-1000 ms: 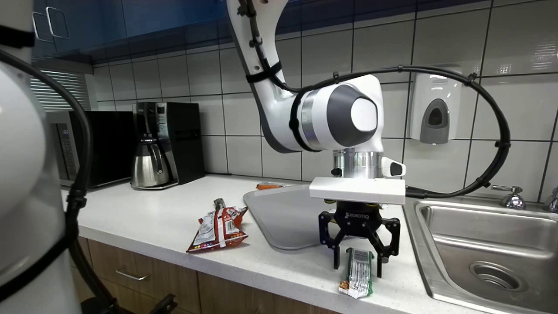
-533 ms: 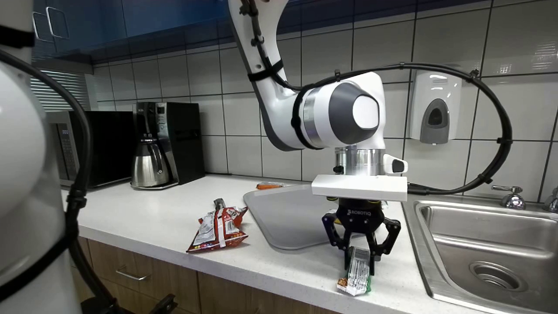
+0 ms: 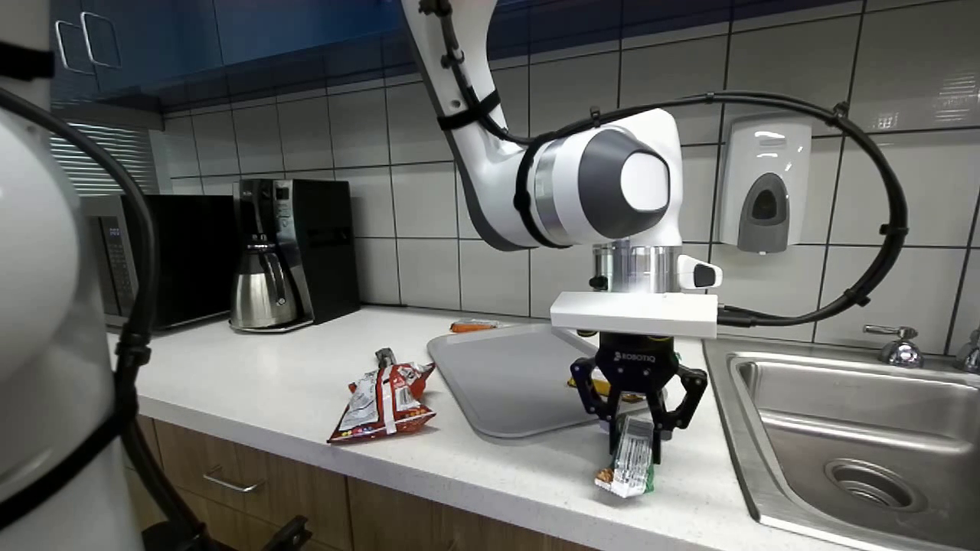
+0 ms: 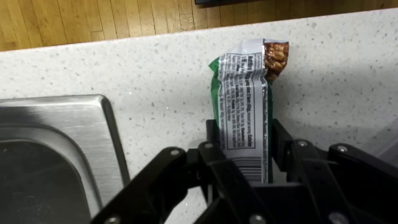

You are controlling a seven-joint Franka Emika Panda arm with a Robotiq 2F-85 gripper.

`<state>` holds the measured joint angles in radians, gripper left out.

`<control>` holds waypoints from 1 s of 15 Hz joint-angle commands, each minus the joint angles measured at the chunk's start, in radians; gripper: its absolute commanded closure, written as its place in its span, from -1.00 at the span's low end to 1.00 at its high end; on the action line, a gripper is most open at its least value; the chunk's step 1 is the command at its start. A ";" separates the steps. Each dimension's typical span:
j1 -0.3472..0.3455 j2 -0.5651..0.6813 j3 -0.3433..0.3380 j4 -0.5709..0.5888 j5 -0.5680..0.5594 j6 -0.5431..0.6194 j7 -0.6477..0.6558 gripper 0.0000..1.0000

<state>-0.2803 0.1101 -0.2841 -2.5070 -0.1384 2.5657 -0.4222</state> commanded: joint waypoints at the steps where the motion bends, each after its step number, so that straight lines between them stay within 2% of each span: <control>1: 0.000 -0.071 0.020 0.003 0.021 -0.058 -0.017 0.65; 7: 0.049 -0.106 0.059 0.016 0.045 -0.104 0.015 0.65; 15: 0.130 -0.084 0.127 0.055 0.078 -0.126 0.063 0.65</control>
<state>-0.1676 0.0249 -0.1834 -2.4822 -0.0712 2.4857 -0.3945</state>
